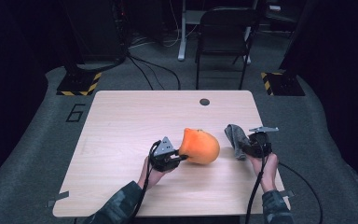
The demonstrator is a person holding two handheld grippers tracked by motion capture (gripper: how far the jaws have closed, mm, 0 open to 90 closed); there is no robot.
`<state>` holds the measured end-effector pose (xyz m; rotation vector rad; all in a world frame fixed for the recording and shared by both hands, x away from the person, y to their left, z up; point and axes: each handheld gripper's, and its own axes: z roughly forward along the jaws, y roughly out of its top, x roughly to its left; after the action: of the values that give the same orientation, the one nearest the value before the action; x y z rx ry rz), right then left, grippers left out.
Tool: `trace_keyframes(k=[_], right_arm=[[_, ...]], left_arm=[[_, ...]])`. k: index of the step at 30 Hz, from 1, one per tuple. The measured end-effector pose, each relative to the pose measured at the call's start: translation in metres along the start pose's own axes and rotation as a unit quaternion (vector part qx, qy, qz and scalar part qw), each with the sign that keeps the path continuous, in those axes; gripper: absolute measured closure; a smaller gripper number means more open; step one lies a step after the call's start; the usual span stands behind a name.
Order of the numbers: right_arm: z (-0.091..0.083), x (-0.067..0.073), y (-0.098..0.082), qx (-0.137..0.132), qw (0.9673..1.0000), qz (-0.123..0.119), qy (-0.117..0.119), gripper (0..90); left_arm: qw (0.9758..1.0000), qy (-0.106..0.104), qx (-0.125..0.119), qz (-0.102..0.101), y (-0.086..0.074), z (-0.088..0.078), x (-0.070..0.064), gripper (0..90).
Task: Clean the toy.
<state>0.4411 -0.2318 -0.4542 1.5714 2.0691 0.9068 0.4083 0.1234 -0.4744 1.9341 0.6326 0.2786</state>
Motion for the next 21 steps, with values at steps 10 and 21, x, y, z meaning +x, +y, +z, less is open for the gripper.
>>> trace_keyframes(k=[10, 21], right_arm=[[-0.043, 0.039, 0.027, -0.055, 0.9957, -0.032, 0.067, 70.8], [-0.033, 0.141, 0.035, -0.053, 0.9809, -0.141, 0.124, 70.4]], left_arm=[[0.9937, -0.011, 0.030, -0.108, -0.007, 0.012, 0.013, 73.2], [0.9920, -0.004, 0.047, -0.117, -0.008, 0.020, 0.007, 72.0]])
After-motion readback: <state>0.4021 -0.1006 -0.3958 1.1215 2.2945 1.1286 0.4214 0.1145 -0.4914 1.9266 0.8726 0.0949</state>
